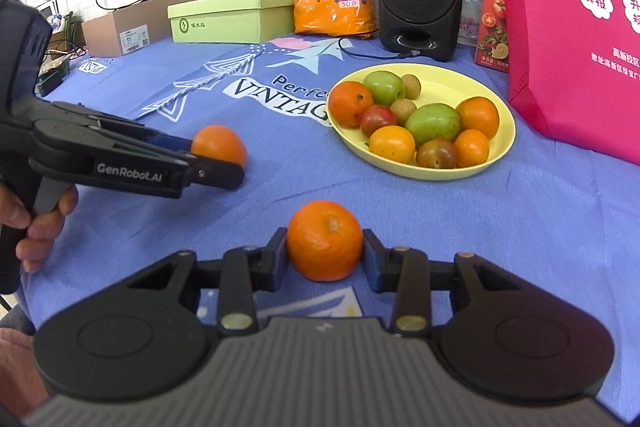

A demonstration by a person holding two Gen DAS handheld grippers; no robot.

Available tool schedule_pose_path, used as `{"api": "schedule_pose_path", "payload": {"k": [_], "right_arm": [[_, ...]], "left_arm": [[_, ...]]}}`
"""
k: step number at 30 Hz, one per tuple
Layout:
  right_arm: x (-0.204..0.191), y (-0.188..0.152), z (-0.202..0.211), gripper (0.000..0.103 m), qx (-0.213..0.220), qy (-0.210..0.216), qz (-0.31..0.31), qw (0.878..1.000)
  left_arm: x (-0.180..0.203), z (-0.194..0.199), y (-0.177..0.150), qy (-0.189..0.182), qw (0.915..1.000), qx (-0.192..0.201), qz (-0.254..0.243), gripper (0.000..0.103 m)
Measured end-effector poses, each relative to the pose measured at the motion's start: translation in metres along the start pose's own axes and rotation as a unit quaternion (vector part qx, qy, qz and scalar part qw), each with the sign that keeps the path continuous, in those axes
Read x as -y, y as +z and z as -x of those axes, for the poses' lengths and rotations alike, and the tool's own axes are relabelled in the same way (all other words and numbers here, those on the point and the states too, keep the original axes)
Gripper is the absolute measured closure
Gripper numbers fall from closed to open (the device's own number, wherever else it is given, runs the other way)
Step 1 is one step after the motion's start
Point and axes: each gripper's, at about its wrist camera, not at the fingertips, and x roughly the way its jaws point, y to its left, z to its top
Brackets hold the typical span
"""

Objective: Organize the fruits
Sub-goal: 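Carry both oranges over the yellow plate with both tools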

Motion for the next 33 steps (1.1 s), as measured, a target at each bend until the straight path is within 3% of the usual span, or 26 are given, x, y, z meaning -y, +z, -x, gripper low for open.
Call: {"api": "schedule_pose_path", "payload": {"k": [9,18,26,30,33], "right_arm": [[0.003,-0.007,0.023,0.066,0.013,-0.011,-0.005,1.0],[0.02,0.012,0.033,0.066,0.039,-0.03,-0.004,0.999],[0.064,0.061,0.012,0.066,0.058,-0.068,-0.007,0.996],[0.081,0.089,-0.007,0.066,0.054,-0.079,0.007,0.995],[0.087,0.101,-0.024,0.066,0.037,-0.079,0.021,0.996]], "left_arm": [[0.02,0.017,0.003,-0.013,0.9995,0.005,-0.029,0.062],[0.035,0.016,0.033,-0.034,0.9976,0.026,-0.054,0.062],[0.055,-0.025,0.1,-0.047,0.9937,0.043,-0.092,0.062],[0.062,-0.067,0.141,-0.069,0.9939,0.026,-0.081,0.062],[0.069,-0.098,0.165,-0.061,0.9941,0.019,-0.087,0.062]]}}
